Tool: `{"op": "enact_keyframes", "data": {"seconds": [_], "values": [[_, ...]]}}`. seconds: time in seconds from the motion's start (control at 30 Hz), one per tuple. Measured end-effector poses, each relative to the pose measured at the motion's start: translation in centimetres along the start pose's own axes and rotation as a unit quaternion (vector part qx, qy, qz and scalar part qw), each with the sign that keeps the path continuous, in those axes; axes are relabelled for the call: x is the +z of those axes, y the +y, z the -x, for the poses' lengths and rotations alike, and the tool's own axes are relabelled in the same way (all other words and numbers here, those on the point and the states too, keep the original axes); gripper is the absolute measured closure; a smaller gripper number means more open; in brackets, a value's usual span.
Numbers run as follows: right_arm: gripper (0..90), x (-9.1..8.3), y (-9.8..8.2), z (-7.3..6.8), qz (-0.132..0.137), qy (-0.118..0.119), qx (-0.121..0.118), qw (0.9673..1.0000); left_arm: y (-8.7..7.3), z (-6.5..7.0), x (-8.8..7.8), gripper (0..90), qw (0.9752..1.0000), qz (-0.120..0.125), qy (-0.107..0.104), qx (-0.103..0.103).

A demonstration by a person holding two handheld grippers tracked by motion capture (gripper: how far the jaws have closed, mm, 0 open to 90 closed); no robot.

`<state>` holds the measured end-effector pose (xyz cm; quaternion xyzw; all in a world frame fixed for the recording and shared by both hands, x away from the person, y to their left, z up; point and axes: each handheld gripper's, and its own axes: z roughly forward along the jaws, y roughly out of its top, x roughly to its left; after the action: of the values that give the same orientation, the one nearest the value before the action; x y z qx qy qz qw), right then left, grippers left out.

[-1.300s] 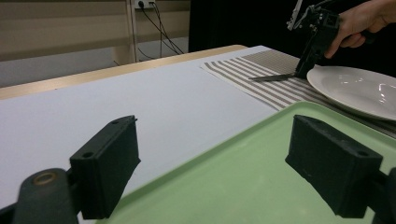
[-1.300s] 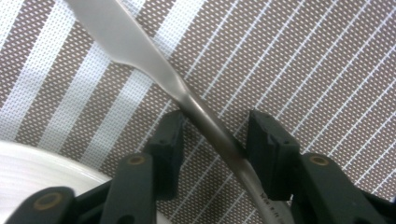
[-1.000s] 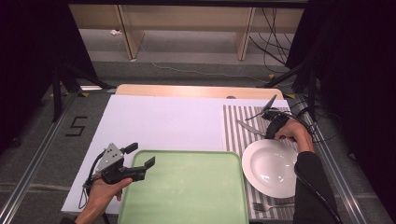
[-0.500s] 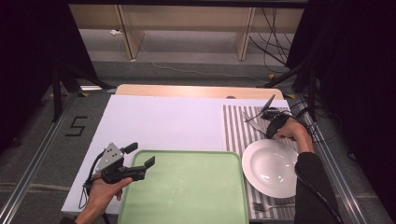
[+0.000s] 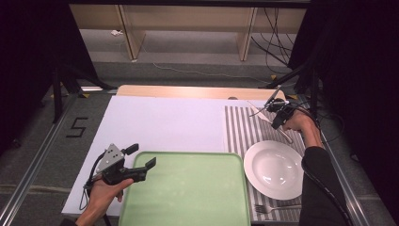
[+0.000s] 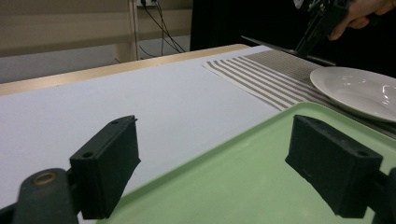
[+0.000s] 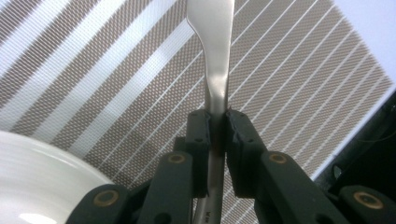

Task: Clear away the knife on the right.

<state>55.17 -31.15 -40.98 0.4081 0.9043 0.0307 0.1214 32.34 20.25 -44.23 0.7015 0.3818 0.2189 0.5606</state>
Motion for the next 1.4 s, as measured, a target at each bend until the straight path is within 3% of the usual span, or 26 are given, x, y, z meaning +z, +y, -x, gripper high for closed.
{"op": "enact_keyframes", "data": {"seconds": [0.07,0.23,0.4,0.57,0.63,0.7,0.87,1.0,1.03,1.13,1.17,1.23,1.27,1.37,1.4], "values": [[80.6,-1.0,0.2,-0.2,0.001,-0.009,-0.004,0.9999,0.1,-0.1,0.0,15.8,1.0,-0.002,0.001,0.003],[80.6,-2.4,0.4,-0.9,0.014,-0.003,-0.014,0.9998,0.1,-0.4,-0.1,15.8,0.9999,0.004,0.007,-0.006],[80.7,-4.7,0.6,-3.0,0.034,0.019,-0.024,0.9989,0.1,-0.2,0.0,15.8,1.0,0.0,0.007,-0.001],[80.7,-5.6,0.9,-4.6,0.046,0.027,-0.032,0.9981,0.1,-0.2,0.0,15.8,1.0,0.001,0.007,0.0],[80.7,-5.9,1.0,-5.3,0.056,0.041,-0.033,0.9971,0.1,-0.2,0.0,15.8,1.0,0.001,0.007,0.0],[80.6,-6.5,1.3,-6.7,0.07,0.057,-0.036,0.9952,0.1,-0.2,0.0,15.8,1.0,0.001,0.007,0.0],[80.6,-7.1,1.5,-8.5,0.089,0.085,-0.051,0.9911,0.3,-0.3,-0.1,15.8,1.0,0.005,0.008,0.0],[80.7,-7.7,1.4,-10.7,0.102,0.095,-0.06,0.9883,0.3,-0.4,-0.2,15.8,0.9999,0.006,0.011,-0.002],[80.7,-8.1,1.2,-11.8,0.111,0.101,-0.066,0.9864,0.3,-0.4,-0.2,15.8,0.9999,0.006,0.01,-0.001],[80.7,-8.5,1.0,-12.9,0.117,0.111,-0.069,0.9845,0.3,-0.2,-0.2,15.8,1.0,0.005,0.008,0.0],[80.7,-8.9,0.7,-14.0,0.127,0.116,-0.074,0.9823,0.3,-0.2,-0.2,15.8,1.0,0.005,0.008,0.0],[80.7,-9.0,0.5,-14.5,0.133,0.112,-0.081,0.9814,0.2,-0.2,-0.2,15.8,0.9999,0.005,0.009,0.0],[80.7,-9.1,0.3,-15.1,0.142,0.12,-0.086,0.9787,0.2,-0.3,-0.2,15.8,0.9999,0.006,0.009,-0.001],[80.7,-9.0,-0.4,-17.3,0.139,0.141,-0.099,0.9752,0.2,-0.3,-0.2,15.8,0.9999,0.008,0.008,-0.003],[80.7,-9.0,-0.4,-17.3,0.139,0.141,-0.099,0.9752,0.2,-0.3,-0.2,15.8,0.9999,0.008,0.01,-0.003]]}}
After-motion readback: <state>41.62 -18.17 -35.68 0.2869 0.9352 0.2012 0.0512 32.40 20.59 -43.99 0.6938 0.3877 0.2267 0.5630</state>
